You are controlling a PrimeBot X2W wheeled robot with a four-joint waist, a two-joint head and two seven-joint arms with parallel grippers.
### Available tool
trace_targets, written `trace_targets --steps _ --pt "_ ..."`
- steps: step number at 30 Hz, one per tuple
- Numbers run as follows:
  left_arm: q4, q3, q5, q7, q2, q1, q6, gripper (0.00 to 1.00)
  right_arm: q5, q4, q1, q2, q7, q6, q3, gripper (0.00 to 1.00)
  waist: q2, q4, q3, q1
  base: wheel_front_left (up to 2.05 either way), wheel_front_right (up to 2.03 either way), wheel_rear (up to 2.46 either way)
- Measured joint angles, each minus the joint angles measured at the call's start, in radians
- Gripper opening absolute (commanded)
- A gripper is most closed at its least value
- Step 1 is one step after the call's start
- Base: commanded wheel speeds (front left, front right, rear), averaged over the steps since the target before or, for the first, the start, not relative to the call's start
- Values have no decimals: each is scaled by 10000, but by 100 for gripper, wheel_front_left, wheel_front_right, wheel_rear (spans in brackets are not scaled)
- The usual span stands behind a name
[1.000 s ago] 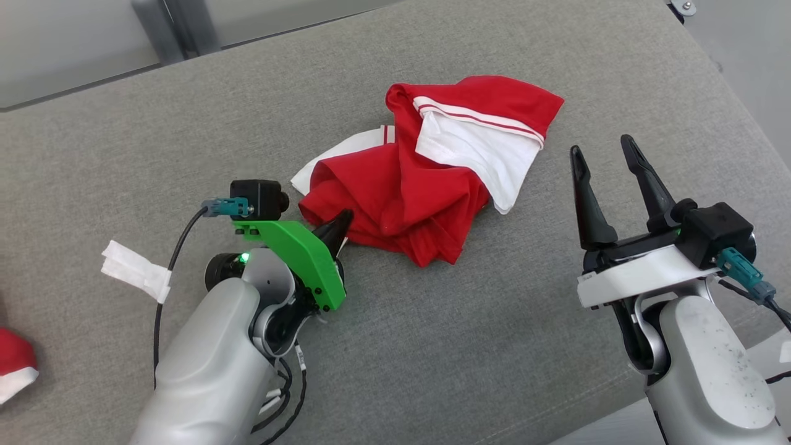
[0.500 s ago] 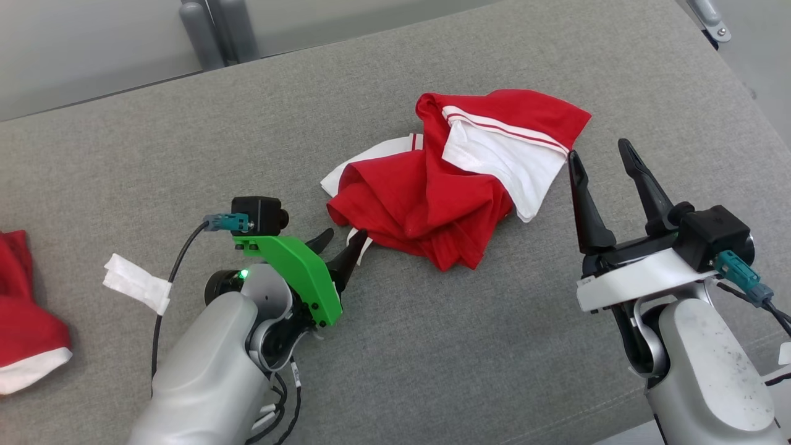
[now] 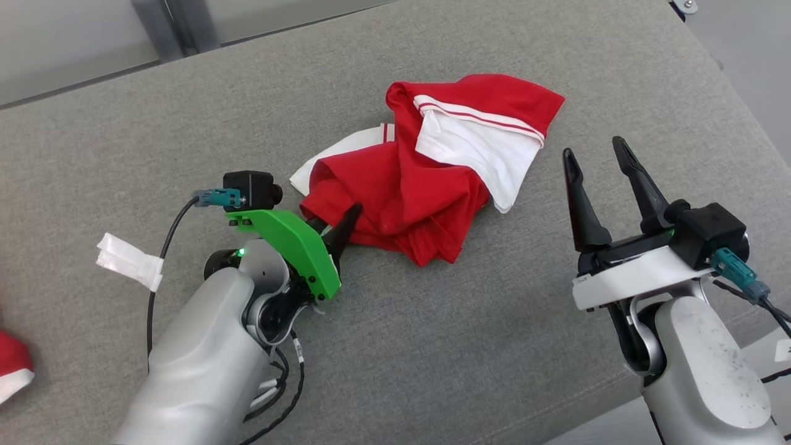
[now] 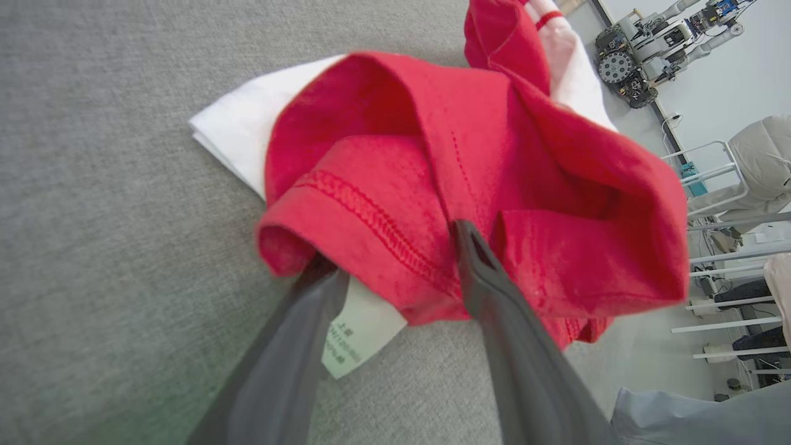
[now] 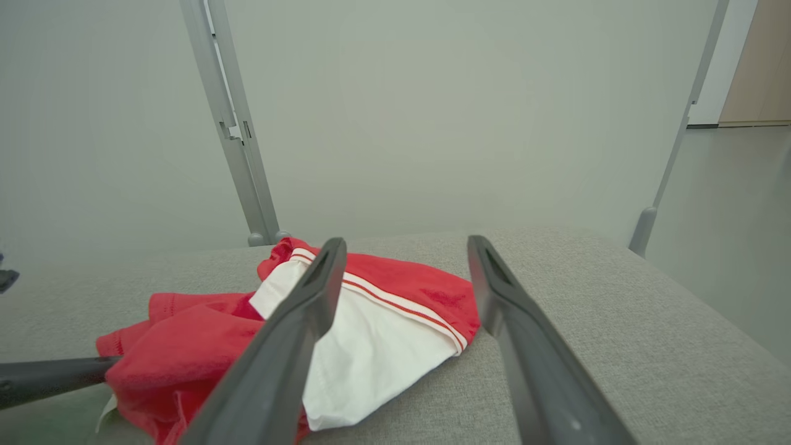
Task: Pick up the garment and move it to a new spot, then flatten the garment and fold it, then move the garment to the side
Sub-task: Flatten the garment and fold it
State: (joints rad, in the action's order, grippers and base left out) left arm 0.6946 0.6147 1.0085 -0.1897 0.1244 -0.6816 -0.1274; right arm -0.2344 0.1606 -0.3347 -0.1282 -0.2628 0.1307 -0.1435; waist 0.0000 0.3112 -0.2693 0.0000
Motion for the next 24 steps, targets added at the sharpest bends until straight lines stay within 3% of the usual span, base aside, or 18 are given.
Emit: trace_targets --steps 5,10,20,24 --pt "-186 355 0 384 221 -53 -2 0 33 44 26 -46 0 0 165 100 0 -53 23 0 0 0 0" --pt "-625 274 286 681 800 -16 -2 0 63 94 90 -128 0 0 125 100 0 -394 201 0 0 0 0" --pt "-1246 -267 1158 -393 2721 819 75 0 25 370 223 -336 0 0 -71 100 0 -1343 669 0 0 0 0" --pt "-1246 -399 1164 -389 3158 1114 322 0 13 422 222 -393 0 0 -81 100 0 -1536 832 0 0 0 0"
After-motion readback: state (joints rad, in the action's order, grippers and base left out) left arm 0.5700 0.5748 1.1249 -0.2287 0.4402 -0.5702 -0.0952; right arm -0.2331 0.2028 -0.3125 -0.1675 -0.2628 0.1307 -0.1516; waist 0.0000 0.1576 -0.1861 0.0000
